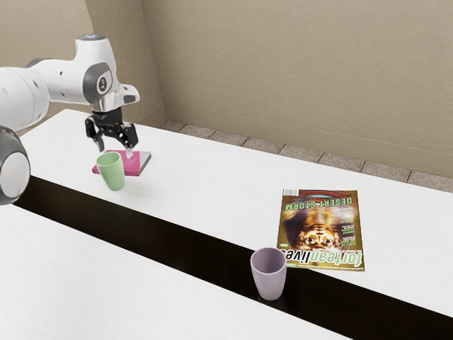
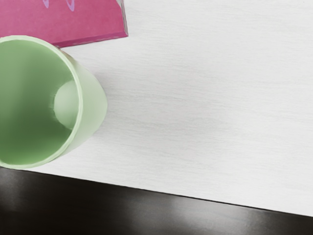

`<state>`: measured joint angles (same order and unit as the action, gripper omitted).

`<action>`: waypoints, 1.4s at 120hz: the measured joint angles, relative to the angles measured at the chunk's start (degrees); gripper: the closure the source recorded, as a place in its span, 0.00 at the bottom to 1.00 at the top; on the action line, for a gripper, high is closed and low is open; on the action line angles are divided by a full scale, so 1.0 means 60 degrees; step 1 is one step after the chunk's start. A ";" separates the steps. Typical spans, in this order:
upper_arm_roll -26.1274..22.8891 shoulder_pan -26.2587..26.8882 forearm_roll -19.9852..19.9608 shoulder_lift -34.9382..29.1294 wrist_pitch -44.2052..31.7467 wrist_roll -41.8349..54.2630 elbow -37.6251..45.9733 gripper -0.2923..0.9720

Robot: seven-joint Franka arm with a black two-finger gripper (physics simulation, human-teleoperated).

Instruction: Place the left cup onto the right cup

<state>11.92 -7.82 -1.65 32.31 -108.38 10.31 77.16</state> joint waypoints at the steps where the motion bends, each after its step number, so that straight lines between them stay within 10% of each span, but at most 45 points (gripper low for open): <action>1: 0.0001 -0.0035 -0.0021 0.0050 -0.0025 0.0019 -0.0050 0.23; 110: -0.0083 -0.0968 -0.1467 0.2456 -0.1082 0.1243 -0.1843 0.24; 168: -0.0014 -0.0968 -0.1981 0.2527 -0.1154 0.1372 -0.1697 0.79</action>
<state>11.84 -13.63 -13.54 47.47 -115.30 18.54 66.98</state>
